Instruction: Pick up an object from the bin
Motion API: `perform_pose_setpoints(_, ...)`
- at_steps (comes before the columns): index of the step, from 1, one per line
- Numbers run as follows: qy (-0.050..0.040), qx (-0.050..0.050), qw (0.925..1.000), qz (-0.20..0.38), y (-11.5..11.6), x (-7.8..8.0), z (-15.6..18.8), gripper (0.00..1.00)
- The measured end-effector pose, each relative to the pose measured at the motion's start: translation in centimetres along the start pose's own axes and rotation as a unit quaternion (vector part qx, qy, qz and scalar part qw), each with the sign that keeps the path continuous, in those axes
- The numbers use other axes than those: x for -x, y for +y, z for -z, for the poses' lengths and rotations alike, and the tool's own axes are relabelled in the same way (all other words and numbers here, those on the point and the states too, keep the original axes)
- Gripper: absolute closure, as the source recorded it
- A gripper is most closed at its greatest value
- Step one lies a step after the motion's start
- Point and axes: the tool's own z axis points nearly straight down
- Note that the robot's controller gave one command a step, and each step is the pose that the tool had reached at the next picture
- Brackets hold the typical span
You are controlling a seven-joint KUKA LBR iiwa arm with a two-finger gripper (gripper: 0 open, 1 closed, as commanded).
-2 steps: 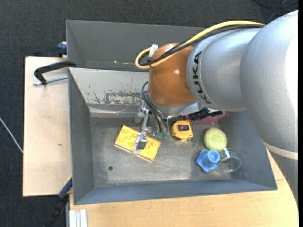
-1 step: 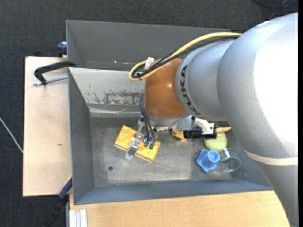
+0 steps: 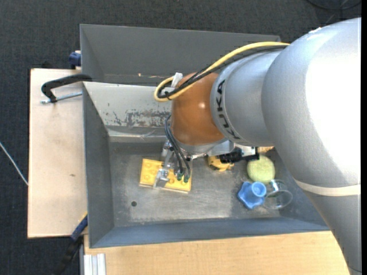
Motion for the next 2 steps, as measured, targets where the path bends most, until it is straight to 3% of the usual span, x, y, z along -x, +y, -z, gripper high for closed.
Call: perform_pose_setpoints(2, 0.0002, -0.001, 1.0, 0.0, -0.08, -0.14, 0.33, 1.0)
